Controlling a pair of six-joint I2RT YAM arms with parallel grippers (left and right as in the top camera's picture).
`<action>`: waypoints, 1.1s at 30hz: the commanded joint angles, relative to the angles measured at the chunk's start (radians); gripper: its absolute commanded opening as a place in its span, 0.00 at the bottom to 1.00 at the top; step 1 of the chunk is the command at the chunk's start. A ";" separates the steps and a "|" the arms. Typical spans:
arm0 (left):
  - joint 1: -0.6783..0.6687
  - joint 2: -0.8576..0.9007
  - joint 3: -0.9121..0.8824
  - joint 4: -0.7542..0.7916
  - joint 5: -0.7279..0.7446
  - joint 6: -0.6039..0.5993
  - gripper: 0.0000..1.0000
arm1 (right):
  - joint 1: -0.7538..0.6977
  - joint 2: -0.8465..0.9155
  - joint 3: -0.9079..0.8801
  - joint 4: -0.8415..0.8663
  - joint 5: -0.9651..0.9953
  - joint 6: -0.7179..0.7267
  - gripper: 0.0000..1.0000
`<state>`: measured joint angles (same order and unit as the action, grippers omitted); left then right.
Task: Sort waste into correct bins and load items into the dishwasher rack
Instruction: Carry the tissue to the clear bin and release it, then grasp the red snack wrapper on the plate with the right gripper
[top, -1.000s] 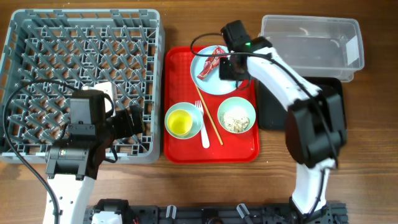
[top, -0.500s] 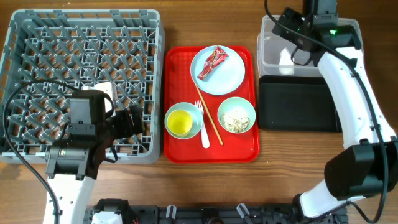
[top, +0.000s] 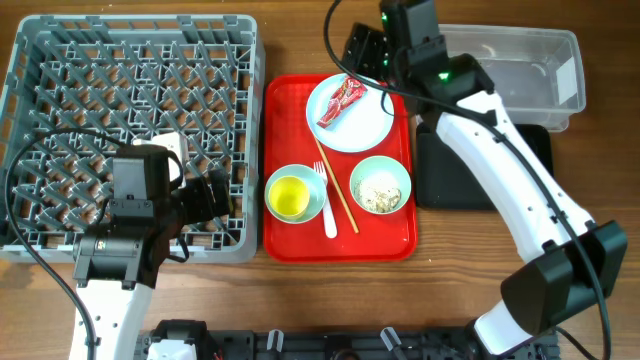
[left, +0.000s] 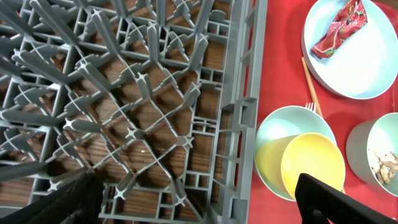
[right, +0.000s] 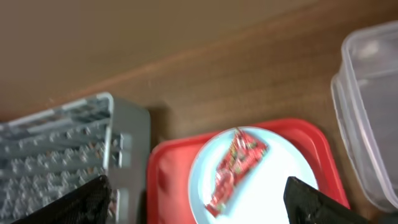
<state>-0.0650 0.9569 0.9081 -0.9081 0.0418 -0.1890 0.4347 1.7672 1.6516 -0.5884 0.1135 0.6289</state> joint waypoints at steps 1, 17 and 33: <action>-0.005 0.000 0.016 -0.003 -0.013 -0.005 1.00 | 0.030 0.080 -0.003 0.031 0.059 0.061 0.90; -0.005 0.000 0.016 -0.003 -0.013 -0.005 1.00 | 0.089 0.438 -0.003 0.029 0.079 0.128 0.90; -0.005 0.000 0.016 -0.003 -0.013 -0.005 1.00 | 0.101 0.500 -0.005 -0.009 0.034 0.175 0.41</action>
<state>-0.0650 0.9569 0.9081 -0.9131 0.0418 -0.1890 0.5251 2.2311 1.6493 -0.5888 0.1665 0.7921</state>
